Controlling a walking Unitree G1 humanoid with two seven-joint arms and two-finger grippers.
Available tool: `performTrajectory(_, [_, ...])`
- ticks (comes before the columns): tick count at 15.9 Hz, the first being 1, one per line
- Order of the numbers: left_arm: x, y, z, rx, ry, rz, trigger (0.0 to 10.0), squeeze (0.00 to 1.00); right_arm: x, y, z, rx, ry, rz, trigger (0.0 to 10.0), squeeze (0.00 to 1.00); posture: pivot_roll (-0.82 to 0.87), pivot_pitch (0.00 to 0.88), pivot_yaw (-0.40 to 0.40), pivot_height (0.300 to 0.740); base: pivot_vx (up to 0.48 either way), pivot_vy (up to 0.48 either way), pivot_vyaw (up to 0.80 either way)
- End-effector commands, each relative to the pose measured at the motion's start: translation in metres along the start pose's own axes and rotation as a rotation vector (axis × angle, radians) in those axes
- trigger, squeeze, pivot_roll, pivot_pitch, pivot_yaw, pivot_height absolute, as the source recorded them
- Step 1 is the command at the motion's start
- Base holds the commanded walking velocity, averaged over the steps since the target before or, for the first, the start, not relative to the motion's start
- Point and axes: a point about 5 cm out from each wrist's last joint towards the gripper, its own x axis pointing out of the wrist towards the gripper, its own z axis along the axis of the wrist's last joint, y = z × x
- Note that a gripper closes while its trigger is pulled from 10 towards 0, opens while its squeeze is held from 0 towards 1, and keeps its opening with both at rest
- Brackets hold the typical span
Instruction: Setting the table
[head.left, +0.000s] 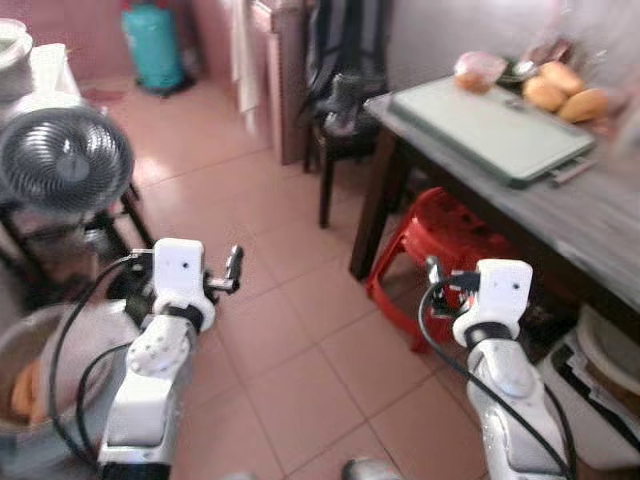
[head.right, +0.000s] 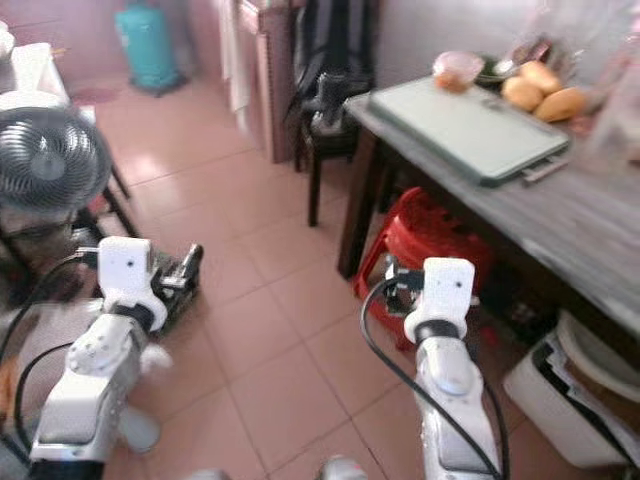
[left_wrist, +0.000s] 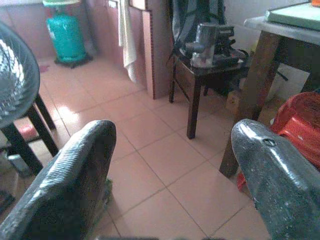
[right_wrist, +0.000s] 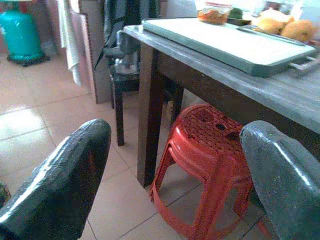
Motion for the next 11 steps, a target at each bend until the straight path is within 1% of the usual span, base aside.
performTrajectory(1, [0.0015, -0.0037, 0.0014, -0.003, -0.005, -0.013, 10.0, 0.00, -0.0003, -0.0047, 0.0001, -0.001, 0.001, -0.012, 10.0, 0.00, 0.02, 0.001, 0.017, 0.740, 0.000, 0.379, -0.80])
performTrajectory(2, [0.0017, -0.0036, 0.0021, 0.004, -0.009, -0.013, 10.0, 0.00, -0.0002, -0.0045, 0.0004, -0.001, 0.000, -0.011, 10.0, 0.00, 0.02, 0.002, 0.017, 0.740, 0.000, 0.296, -0.80])
performTrajectory(6, [0.0013, -0.0048, 0.0027, 0.007, -0.014, -0.017, 10.0, 0.00, -0.0002, -0.0053, 0.0012, -0.004, -0.002, -0.014, 10.0, 0.00, 0.01, 0.008, 0.015, 0.740, 0.000, 0.000, -0.80])
performTrajectory(8, [0.0016, -0.0047, 0.0039, 0.028, -0.026, -0.017, 10.0, 0.00, -0.0002, -0.0059, 0.0013, -0.003, -0.002, -0.016, 10.0, 0.00, 0.01, 0.009, 0.013, 0.740, 0.000, 0.000, -0.80])
performTrajectory(9, [0.0014, -0.0047, 0.0035, 0.016, -0.025, -0.016, 10.0, 0.00, -0.0003, -0.0055, 0.0015, -0.002, -0.002, -0.016, 10.0, 0.00, 0.01, 0.010, 0.013, 0.740, 0.000, 0.000, -0.80])
performTrajectory(11, [0.0005, -0.0057, 0.0058, 0.026, -0.046, -0.015, 10.0, 0.00, -0.0008, -0.0049, 0.0011, -0.002, -0.002, -0.015, 10.0, 0.00, 0.01, 0.010, 0.013, 0.740, 0.000, 0.000, -0.80])
